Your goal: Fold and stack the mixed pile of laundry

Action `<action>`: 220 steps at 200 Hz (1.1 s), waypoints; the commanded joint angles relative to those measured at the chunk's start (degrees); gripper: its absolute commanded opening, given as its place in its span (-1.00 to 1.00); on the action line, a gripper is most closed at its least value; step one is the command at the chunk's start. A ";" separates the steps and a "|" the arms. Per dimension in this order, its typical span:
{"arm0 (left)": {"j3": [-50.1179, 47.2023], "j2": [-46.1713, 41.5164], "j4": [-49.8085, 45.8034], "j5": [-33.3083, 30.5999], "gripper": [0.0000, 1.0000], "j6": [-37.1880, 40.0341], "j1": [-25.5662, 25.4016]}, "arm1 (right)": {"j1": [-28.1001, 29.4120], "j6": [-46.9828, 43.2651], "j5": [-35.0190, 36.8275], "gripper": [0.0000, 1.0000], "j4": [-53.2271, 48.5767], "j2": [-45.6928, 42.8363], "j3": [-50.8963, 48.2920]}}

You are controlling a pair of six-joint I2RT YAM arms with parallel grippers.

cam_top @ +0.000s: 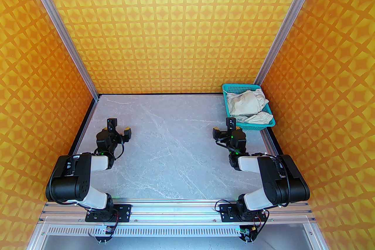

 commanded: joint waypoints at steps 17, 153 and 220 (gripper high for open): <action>-0.70 0.30 1.49 -0.69 0.98 -0.07 0.25 | -0.30 -0.04 -0.93 0.97 -0.20 0.27 0.61; -0.86 0.39 1.86 -0.66 0.98 -0.24 0.34 | -0.32 0.05 -0.92 0.97 -0.19 0.23 0.59; -0.52 -3.64 -1.60 -2.05 0.94 0.11 -0.20 | 2.42 -1.38 6.19 0.97 -4.16 -6.58 -0.23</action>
